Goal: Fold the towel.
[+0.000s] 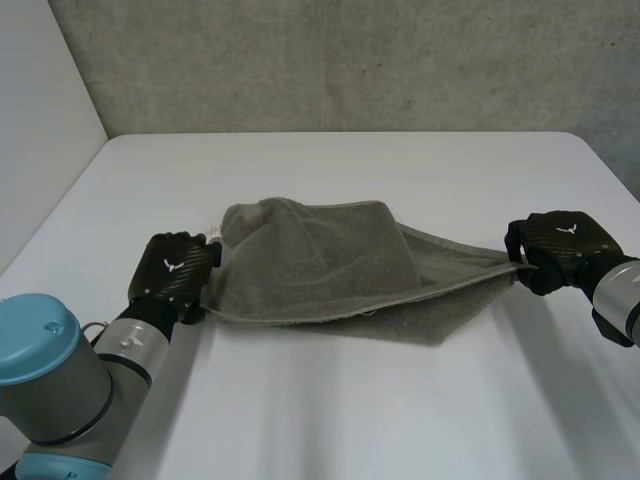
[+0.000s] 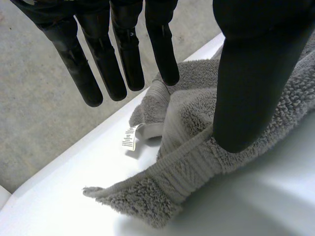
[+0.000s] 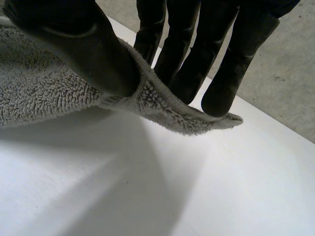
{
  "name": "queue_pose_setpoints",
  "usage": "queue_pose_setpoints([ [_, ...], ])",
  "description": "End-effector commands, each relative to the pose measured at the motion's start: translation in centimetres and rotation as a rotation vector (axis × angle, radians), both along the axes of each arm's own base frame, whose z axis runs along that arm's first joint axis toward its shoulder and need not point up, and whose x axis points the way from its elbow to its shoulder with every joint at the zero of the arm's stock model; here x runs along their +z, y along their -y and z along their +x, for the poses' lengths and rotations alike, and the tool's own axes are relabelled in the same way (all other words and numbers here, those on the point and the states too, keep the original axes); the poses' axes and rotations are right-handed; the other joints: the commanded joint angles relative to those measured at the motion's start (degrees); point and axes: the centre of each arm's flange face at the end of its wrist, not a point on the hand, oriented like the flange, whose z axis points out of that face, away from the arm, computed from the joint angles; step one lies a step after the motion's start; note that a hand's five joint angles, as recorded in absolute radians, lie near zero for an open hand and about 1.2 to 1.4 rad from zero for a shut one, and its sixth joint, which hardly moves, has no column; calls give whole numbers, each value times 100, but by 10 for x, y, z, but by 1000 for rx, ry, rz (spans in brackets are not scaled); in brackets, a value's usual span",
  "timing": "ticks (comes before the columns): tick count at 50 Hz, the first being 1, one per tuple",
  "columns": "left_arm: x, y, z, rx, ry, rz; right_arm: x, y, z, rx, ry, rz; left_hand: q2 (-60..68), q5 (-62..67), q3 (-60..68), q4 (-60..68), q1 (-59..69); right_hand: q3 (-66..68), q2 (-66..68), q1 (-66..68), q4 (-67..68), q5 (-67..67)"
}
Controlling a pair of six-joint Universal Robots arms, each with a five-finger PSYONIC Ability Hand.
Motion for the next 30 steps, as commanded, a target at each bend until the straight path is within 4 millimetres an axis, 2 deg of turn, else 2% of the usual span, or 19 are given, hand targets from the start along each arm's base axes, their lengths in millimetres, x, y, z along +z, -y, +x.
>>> queue_pose_setpoints([
  [1,-7,-8,3,-4,35,80,0,1,-1,-7,-3,-4,540,554,542,538,531,339,344,322,312,278],
  [11,-11,-11,2,-30,94,93,-2,1,0,-5,-3,-1,590,605,592,588,581,339,344,322,312,278],
  [16,-19,-9,0,-52,109,108,-3,1,0,-6,-2,2,775,790,777,773,766,339,344,322,312,278],
  [18,-20,-4,-1,-53,105,104,-3,1,-1,-7,-3,1,1710,1725,1713,1708,1702,339,344,322,312,278],
  [19,-20,-4,-1,-53,105,104,-3,1,-1,-7,-3,2,1717,1732,1719,1715,1708,339,344,322,312,278],
  [21,-17,2,-3,-51,93,85,-3,1,-1,-7,-3,0,3708,3723,3710,3706,3699,339,344,322,312,278],
  [22,-17,2,-3,-51,93,85,-3,1,-1,-7,-3,0,3719,3734,3721,3717,3710,339,344,322,312,278],
  [23,-15,5,-3,-49,88,72,-3,1,-1,-9,-3,-2,4433,4448,4435,4431,4424,339,344,322,312,278],
  [30,-1,15,0,-30,68,11,-1,1,-1,-12,1,-4,4440,4455,4442,4438,4431,339,344,322,312,278],
])
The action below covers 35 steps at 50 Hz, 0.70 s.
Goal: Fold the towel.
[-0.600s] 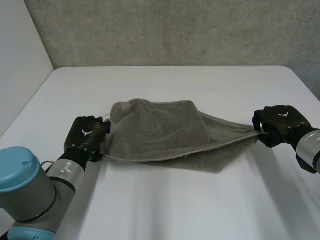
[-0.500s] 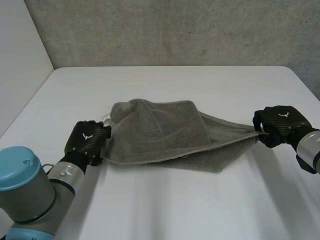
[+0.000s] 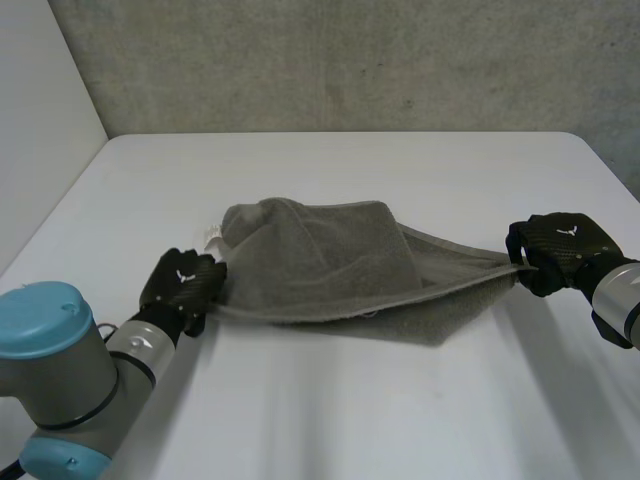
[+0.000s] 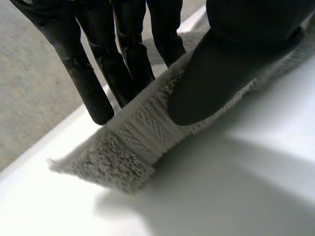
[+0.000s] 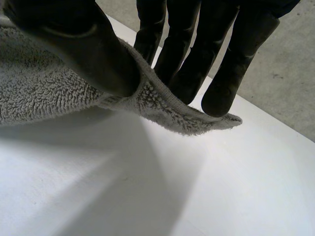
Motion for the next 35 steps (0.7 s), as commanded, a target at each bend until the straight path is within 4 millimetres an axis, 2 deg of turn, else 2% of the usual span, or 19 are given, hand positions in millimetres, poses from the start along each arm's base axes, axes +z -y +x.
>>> queue_pose_setpoints([
  [1,25,11,7,31,-32,-83,4,1,-1,-3,2,-11,1310,1404,1322,1328,1422,334,344,322,312,277],
  [5,66,6,13,49,-75,-195,21,1,-1,-7,-1,-63,1310,1404,1322,1328,1422,334,344,322,312,277],
  [6,66,6,13,49,-75,-195,36,-1,-1,-7,1,-108,1310,1404,1322,1328,1422,334,344,322,312,277],
  [7,82,1,14,48,-97,-236,52,-4,-2,-8,2,-151,1310,1404,1322,1328,1422,334,344,322,312,277],
  [8,82,1,14,48,-97,-237,52,-4,-2,-8,2,-151,1310,1404,1322,1328,1422,334,344,322,312,277],
  [10,123,-12,19,50,-164,-342,88,-13,-5,-12,5,-234,1310,1404,1322,1328,1422,334,344,322,312,277],
  [11,124,-12,19,50,-165,-342,88,-13,-5,-12,5,-234,1310,1404,1322,1328,1422,334,344,322,312,277],
  [13,160,-28,24,44,-243,-418,129,-22,-13,-36,1,-324,1310,1404,1322,1328,1422,334,344,322,312,277],
  [14,160,-28,24,44,-243,-419,129,-22,-13,-37,1,-325,1310,1404,1322,1328,1422,334,344,322,312,277],
  [16,186,-40,27,39,-284,-454,164,-30,-15,-44,-2,-376,1310,1404,1322,1328,1422,334,344,322,312,277],
  [17,186,-40,27,39,-284,-454,164,-30,-15,-44,-2,-376,1310,1404,1322,1328,1422,334,344,322,312,277],
  [19,204,-46,27,32,-294,-454,192,-37,-14,-38,-4,-401,1310,1404,1322,1328,1422,334,344,322,312,277],
  [22,209,-45,26,30,-285,-423,210,-42,-13,-30,-34,-405,1310,1404,1322,1328,1422,334,344,322,312,277],
  [26,199,-34,23,38,-256,-356,208,-38,-12,-11,-104,-359,1310,1404,1322,1328,1422,334,344,322,312,277],
  [28,189,-24,21,43,-239,-310,194,-29,-11,11,-149,-294,1310,1404,1322,1328,1422,334,344,322,312,277],
  [30,161,-7,15,47,-199,-204,167,-12,-8,49,-240,-189,1310,1404,1322,1328,1422,334,344,322,312,277],
  [31,161,-7,15,47,-199,-203,167,-12,-8,50,-241,-189,1310,1404,1322,1328,1422,334,344,322,312,277],
  [33,139,11,8,49,-170,-130,153,-7,-1,84,-283,-143,1310,1404,1322,1328,1422,334,344,322,312,277],
  [35,126,24,4,52,-152,-95,121,6,12,130,-359,-56,1310,1404,1322,1328,1422,334,344,322,312,277],
])
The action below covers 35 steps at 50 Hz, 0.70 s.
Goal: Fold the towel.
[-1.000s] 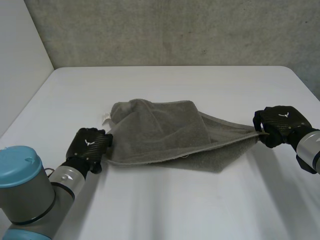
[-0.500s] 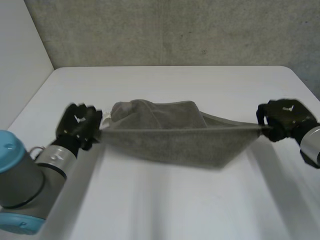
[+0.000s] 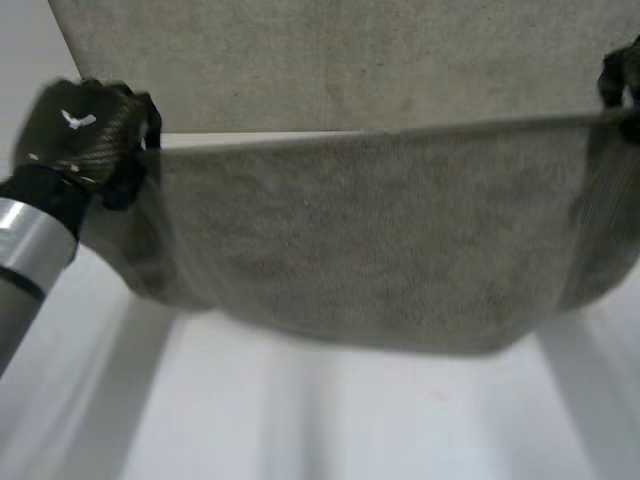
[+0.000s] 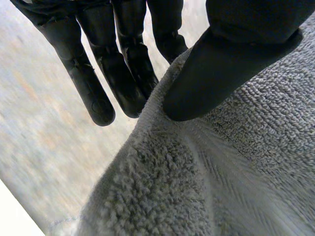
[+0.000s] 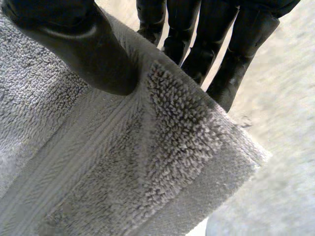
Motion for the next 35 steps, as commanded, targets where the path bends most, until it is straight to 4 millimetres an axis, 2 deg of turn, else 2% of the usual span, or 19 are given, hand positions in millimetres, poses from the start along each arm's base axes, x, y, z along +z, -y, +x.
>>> queue_pose_setpoints([
  [1,-55,43,-14,-1,72,182,-67,30,22,67,-197,216,1023,1083,1029,1020,1142,302,343,320,310,262],
  [4,-66,85,-28,0,99,171,-88,50,33,34,-266,242,1023,1083,1029,1020,1142,302,343,320,310,262],
  [5,-66,85,-28,0,99,171,-85,65,44,8,-289,186,1023,1083,1029,1020,1142,302,343,320,310,262],
  [8,-40,116,-39,12,81,55,-81,83,53,-19,-288,111,1023,1083,1029,1020,1142,302,343,320,310,262],
  [9,-18,130,-43,16,52,-26,-62,100,61,-47,-256,-18,1023,1083,1029,1020,1142,302,343,320,310,262],
  [10,-17,130,-43,16,52,-27,-37,113,66,-76,-216,-160,1023,1083,1029,1020,1142,302,343,320,310,262],
  [11,13,139,-48,16,15,-123,-37,113,66,-76,-215,-161,1023,1083,1029,1020,1142,302,343,320,310,262],
  [12,43,143,-51,21,-19,-215,-1,120,68,-110,-152,-336,1023,1083,1029,1020,1142,302,343,320,310,262],
  [13,43,143,-51,21,-20,-215,31,121,69,-135,-73,-478,1023,1083,1029,1020,1142,302,343,320,310,262],
  [14,78,144,-50,48,-76,-323,32,121,69,-135,-72,-480,1023,1083,1029,1020,1142,302,343,320,310,262],
  [15,105,144,-47,70,-138,-408,56,118,69,-148,12,-576,1023,1083,1029,1020,1142,302,343,320,310,262],
  [16,106,144,-47,71,-138,-409,76,112,66,-148,96,-643,1023,1083,1029,1020,1142,302,343,320,310,262],
  [17,126,141,-44,93,-198,-469,77,112,66,-148,97,-644,1023,1083,1029,1020,1142,302,343,320,310,262],
  [20,148,133,-38,105,-282,-512,92,99,64,-117,182,-653,1023,1083,1029,1020,1142,302,343,320,310,262],
  [24,141,130,-36,92,-313,-465,65,95,67,-75,148,-515,1023,1083,1029,1020,1142,302,343,320,310,262],
  [26,110,133,-31,100,-296,-357,54,93,68,-55,130,-460,1023,1083,1029,1020,1142,302,343,320,310,262],
  [29,94,132,-28,104,-280,-301,25,88,70,-16,94,-334,1023,1083,1029,1020,1142,302,343,320,310,262],
  [33,32,123,-24,115,-211,-133,-9,87,71,12,64,-211,1023,1083,1029,1020,1142,302,343,320,310,262],
  [35,11,120,-22,112,-189,-83,-49,81,72,47,35,-84,1023,1083,1029,1020,1142,302,343,320,310,262],
])
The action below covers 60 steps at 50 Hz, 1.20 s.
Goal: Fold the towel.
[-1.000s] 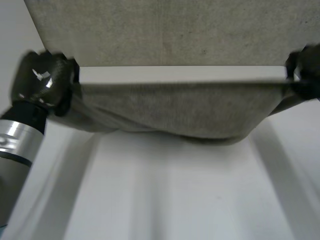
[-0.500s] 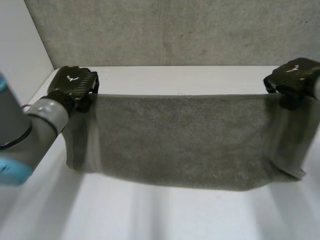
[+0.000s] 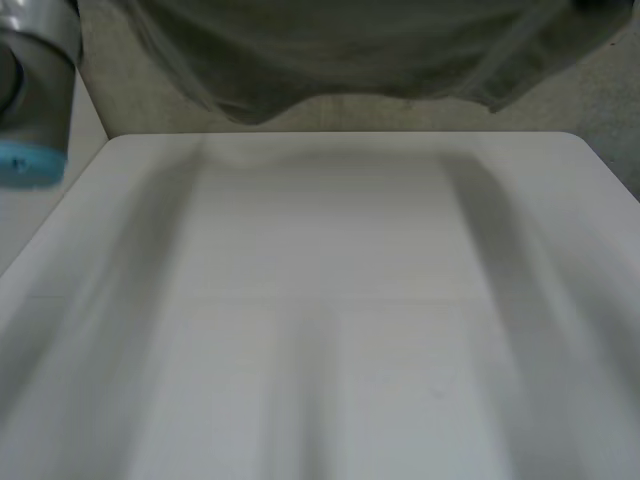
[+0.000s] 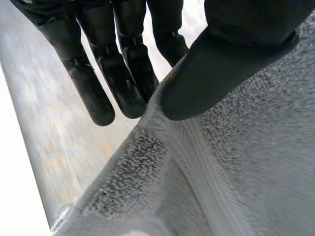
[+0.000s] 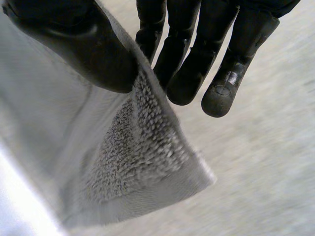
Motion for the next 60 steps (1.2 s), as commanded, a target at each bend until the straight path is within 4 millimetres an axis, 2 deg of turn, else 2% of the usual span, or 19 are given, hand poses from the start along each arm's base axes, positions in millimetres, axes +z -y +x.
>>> queue_pose_setpoints([
  [1,-101,-15,7,-28,99,269,-83,-10,3,75,-89,291,1019,1068,1023,1018,1104,302,343,320,308,233],
  [2,-101,-16,7,-28,100,269,-104,-14,3,88,-110,352,1019,1068,1023,1018,1104,302,343,320,308,233],
  [3,-123,-21,7,-44,121,317,-125,-19,3,101,-136,409,1019,1068,1023,1018,1104,302,343,320,308,233],
  [6,-165,-34,8,-75,160,394,-146,-24,5,116,-165,452,1019,1068,1023,1018,1104,302,343,320,308,233],
  [7,-183,-40,9,-87,181,422,-164,-28,5,124,-188,480,1019,1068,1023,1018,1104,302,343,320,308,233],
  [8,-184,-40,9,-87,181,423,-182,-32,4,127,-208,505,1019,1068,1023,1018,1104,302,343,320,308,233],
  [9,-202,-44,10,-93,203,444,-182,-32,4,127,-208,506,1019,1068,1023,1018,1104,302,343,320,308,233],
  [10,-221,-48,11,-95,229,468,-201,-34,4,131,-225,527,1019,1068,1023,1018,1104,302,343,320,308,233],
  [11,-221,-48,11,-95,229,468,-217,-36,3,131,-239,537,1019,1068,1023,1018,1104,302,343,320,308,233],
  [12,-236,-52,12,-92,260,486,-217,-36,3,131,-239,537,1019,1068,1023,1018,1104,302,343,320,308,233],
  [16,-255,-59,15,-84,319,508,-243,-40,0,117,-273,541,1019,1068,1023,1018,1104,302,343,320,308,233],
  [25,-263,-68,19,-71,392,518,-245,-49,-5,108,-278,555,1019,1068,1023,1018,1104,241,281,259,247,172],
  [27,-262,-67,20,-66,391,516,-250,-53,-6,107,-277,570,1019,1068,1023,1018,1104,-2873,-2833,-2855,-2868,-2942],
  [33,-262,-61,27,-44,384,517,-257,-51,-9,80,-284,591,1019,1068,1023,1018,1104,-3897,-3857,-3879,-3891,-3966],
  [39,-263,-58,30,-31,380,517,-263,-45,-16,37,-286,612,1019,1068,1023,1018,1104,-3039,-2999,-3021,-3034,-3108],
  [43,-264,-57,31,-29,379,514,-263,-43,-19,25,-283,612,1019,1068,1023,1018,1104,293,334,311,299,224],
  [48,-266,-54,31,-25,375,492,-265,-41,-21,17,-280,617,197,246,202,197,283,302,343,320,308,233],
  [50,-273,-53,30,-27,379,501,-265,-41,-21,17,-280,617,-2433,-2384,-2428,-2433,-2347,302,343,320,308,233],
  [60,-279,-51,30,-28,396,514,-265,-41,-21,16,-280,617,-2882,-2833,-2877,-2883,-2796,302,343,320,308,233],
])
